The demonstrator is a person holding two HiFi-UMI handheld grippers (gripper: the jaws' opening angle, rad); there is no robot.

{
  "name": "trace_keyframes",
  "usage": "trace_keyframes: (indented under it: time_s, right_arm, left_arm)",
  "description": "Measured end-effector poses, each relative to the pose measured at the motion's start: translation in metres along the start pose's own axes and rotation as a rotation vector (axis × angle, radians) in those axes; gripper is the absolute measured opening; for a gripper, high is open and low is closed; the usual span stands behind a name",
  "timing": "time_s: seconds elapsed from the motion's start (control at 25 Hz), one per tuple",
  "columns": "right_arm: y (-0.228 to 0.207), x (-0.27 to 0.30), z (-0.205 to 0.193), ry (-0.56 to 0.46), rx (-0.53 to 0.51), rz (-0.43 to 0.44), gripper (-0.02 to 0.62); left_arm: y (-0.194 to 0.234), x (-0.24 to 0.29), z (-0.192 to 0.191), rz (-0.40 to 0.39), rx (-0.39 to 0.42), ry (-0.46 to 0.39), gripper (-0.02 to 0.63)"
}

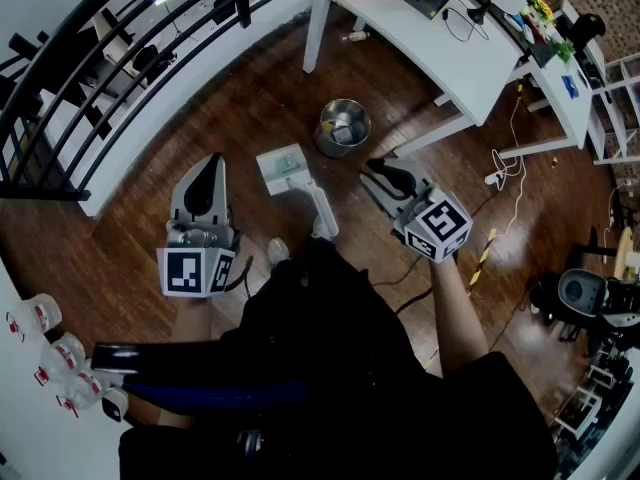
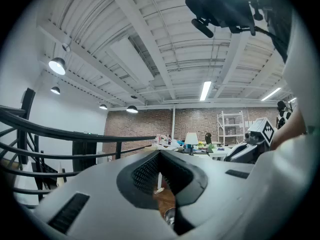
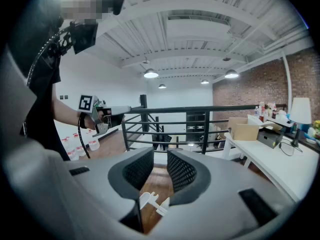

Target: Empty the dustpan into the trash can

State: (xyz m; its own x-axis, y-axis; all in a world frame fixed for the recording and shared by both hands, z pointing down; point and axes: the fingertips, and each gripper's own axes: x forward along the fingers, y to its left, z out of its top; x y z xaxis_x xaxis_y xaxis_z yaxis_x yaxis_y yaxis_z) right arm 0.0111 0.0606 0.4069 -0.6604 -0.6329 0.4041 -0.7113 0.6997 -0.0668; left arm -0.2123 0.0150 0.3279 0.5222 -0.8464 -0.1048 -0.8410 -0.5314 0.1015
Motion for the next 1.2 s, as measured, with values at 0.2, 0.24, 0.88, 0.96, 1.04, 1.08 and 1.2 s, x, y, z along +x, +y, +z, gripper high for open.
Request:
trace_keyframes:
  time_s: [0.2,0.24,0.88,0.96,1.04,1.08,1.2]
  right_arm:
    - [-0.017,0.006,-0.032,0.062,-0.001,0.108,0.087]
    - [-0.018,0.008,-0.039,0.076,0.002,0.146,0.087]
    - [0.034,0.046,-0.205,0.367,0.518,0.774,0.322]
    - [0.034,0.056,-0.210,0.381,0.576,0.797,0.322]
    - [0.032,0.067,-0.210,0.399,0.608,0.820,0.322]
    - [0.032,0.073,-0.210,0.410,0.620,0.832,0.322]
    - [0.041,0.082,-0.213,0.445,0.680,0.875,0.322]
  left_arm:
    - [-0.019,0.029,-0.011,-0.012,-0.011,0.004,0.005]
    - [-0.023,0.034,-0.012,-0.009,-0.004,0.008,0.005]
    - [-0.065,0.092,-0.017,0.049,0.076,0.076,0.006]
    - [-0.060,0.098,-0.014,0.041,0.095,0.078,0.006]
    - [-0.052,0.104,-0.008,0.041,0.105,0.068,0.005]
    - [-0.048,0.106,-0.005,0.041,0.110,0.064,0.005]
    - [-0.041,0.109,-0.004,0.029,0.129,0.071,0.005]
